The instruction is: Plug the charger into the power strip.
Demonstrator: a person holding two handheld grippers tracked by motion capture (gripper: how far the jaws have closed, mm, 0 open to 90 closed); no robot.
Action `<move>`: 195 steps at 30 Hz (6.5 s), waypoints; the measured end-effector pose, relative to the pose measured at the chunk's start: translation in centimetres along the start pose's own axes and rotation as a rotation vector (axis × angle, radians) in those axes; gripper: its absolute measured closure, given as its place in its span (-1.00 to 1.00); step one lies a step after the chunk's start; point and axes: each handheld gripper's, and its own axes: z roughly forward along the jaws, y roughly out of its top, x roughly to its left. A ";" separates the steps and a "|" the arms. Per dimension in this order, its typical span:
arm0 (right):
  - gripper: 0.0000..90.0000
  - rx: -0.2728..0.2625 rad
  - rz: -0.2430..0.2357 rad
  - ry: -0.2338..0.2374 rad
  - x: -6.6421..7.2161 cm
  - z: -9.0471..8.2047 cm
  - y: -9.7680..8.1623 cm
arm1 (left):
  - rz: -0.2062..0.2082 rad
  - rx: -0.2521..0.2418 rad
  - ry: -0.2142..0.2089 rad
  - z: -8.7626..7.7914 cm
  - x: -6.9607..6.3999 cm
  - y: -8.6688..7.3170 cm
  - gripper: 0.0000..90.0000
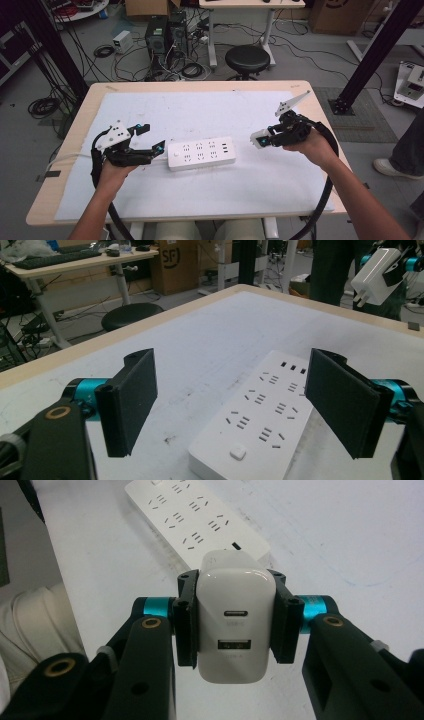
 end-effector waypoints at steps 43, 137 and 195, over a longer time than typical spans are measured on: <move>0.42 0.300 -0.407 0.034 2.2 9.4 12.3 | 0.001 -0.016 0.108 -3.2 -0.8 -2.0 -0.53; 0.42 0.697 -0.633 0.046 3.2 19.3 13.4 | -0.036 -0.058 0.146 -5.2 0.4 -3.8 -0.47; -0.74 -0.146 0.101 -0.207 -1.5 4.0 -1.6 | -0.018 -0.068 0.089 -3.4 0.3 -3.4 -0.47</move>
